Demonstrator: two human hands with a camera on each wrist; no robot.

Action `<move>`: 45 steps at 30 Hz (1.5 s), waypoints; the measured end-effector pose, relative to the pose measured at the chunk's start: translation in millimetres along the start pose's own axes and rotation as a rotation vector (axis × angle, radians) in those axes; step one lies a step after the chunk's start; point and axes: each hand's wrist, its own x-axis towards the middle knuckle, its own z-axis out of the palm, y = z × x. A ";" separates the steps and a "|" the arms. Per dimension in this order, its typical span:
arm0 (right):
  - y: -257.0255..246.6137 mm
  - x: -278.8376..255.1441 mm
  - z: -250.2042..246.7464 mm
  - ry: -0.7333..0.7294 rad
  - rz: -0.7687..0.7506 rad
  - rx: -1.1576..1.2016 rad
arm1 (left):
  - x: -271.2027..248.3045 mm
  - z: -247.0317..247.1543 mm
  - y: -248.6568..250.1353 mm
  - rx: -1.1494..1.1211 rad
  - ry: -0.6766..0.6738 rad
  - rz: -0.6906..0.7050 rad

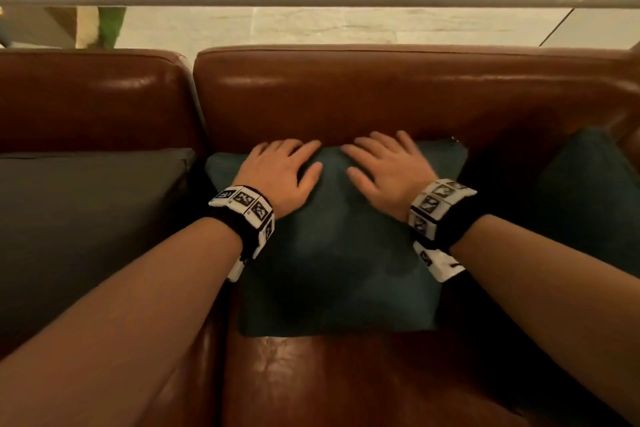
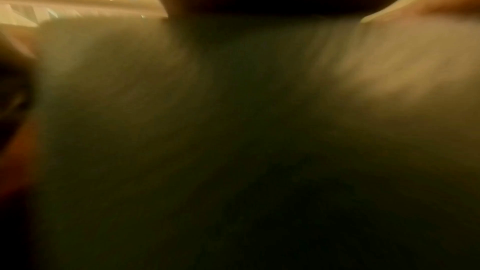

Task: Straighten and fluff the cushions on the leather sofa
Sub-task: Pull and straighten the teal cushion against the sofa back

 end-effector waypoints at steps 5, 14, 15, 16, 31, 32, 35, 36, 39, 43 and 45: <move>55.4 -20.6 18.4 -0.038 0.211 0.012 | -13.8 9.0 -45.1 0.096 -0.024 -0.109; 77.9 -83.8 26.5 0.292 0.963 0.946 | -125.7 28.3 -13.1 -0.695 0.406 -0.815; 75.4 -80.5 29.6 0.292 0.965 1.013 | -125.1 33.3 -10.3 -0.776 0.347 -0.929; 73.0 -75.5 30.5 0.309 0.953 1.048 | -119.1 36.9 -11.4 -0.870 0.293 -1.014; 83.7 -65.2 18.7 0.411 1.280 1.055 | -46.9 31.7 -54.7 -1.255 0.421 -1.271; 81.7 -64.6 19.1 0.419 1.286 1.061 | -45.4 30.2 -54.8 -1.246 0.420 -1.287; 73.7 -65.3 24.3 0.404 1.240 1.087 | -48.3 30.5 -48.7 -1.275 0.391 -1.256; 70.3 -66.4 26.7 0.385 1.219 1.109 | -50.6 32.2 -44.6 -1.314 0.372 -1.222; 61.7 -71.8 36.6 0.330 1.147 1.155 | -60.0 36.7 -33.7 -1.351 0.346 -1.140; 62.6 -75.3 40.1 0.400 1.193 1.073 | -61.7 33.8 -32.1 -1.289 0.530 -1.265; 63.2 -73.3 41.4 0.415 1.189 1.072 | -59.5 32.7 -29.6 -1.291 0.558 -1.271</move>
